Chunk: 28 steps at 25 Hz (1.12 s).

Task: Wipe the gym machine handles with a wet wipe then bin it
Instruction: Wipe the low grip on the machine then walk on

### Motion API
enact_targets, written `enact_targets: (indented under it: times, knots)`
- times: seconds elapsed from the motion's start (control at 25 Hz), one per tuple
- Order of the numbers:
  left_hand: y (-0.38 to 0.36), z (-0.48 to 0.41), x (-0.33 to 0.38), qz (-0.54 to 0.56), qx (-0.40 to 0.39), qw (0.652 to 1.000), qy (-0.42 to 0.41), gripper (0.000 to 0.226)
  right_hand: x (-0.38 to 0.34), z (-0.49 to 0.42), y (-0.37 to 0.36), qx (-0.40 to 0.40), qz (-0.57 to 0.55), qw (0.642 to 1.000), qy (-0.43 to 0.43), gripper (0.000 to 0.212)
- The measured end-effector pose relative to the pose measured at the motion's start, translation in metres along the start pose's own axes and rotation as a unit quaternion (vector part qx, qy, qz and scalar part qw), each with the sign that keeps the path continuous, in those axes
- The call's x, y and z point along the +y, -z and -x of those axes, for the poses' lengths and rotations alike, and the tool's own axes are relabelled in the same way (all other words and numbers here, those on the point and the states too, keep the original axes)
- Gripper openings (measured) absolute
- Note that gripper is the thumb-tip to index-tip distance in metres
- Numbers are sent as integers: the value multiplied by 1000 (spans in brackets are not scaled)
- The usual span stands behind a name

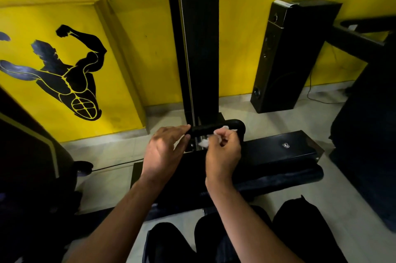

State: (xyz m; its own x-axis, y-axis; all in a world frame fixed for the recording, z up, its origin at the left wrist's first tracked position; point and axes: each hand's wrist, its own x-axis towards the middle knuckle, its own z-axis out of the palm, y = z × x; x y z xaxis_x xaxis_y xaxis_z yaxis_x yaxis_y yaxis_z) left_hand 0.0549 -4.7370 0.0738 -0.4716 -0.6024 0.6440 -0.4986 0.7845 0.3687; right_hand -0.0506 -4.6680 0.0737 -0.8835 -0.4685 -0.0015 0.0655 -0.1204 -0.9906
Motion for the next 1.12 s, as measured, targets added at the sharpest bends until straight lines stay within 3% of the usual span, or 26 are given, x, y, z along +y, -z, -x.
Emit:
enact_targets:
  times: [0.08, 0.24, 0.36, 0.44, 0.56, 0.64, 0.76, 0.84, 1.12]
  knots:
    - [0, 0, 0, -4, -5, 1000, 0, 28, 3, 7, -2, -34, 25, 999, 33, 17]
    - [1, -1, 0, -6, -7, 1000, -6, 28, 3, 13, -6, -19, 34, 998, 58, 15]
    - [0, -1, 0, -2, -6, 1000, -9, 27, 7, 12, 0, -140, 101, 978, 119, 13]
    - [-1, 1, -1, 1, 0, 1000, -6, 26, 3, 9, 10, -184, 147, 949, 211, 13]
    - [-3, 3, 0, 12, 11, 1000, 8, 26, -8, -9, 19, -94, 210, 918, 323, 18]
    - [-4, 4, 3, 5, 12, 1000, 14, 27, -17, -18, 13, -131, 274, 871, 385, 31]
    - [-5, 4, 6, -10, 26, 1000, 6, 25, -24, -27, 8, -263, 387, 750, 467, 43]
    - [-5, 5, 7, -18, 18, 1000, 3, 27, -28, -39, 16, -282, 417, 712, 488, 43]
    - [-11, 2, 11, -44, -15, 999, 3, 28, -28, -71, 54, -227, 486, 730, 423, 44]
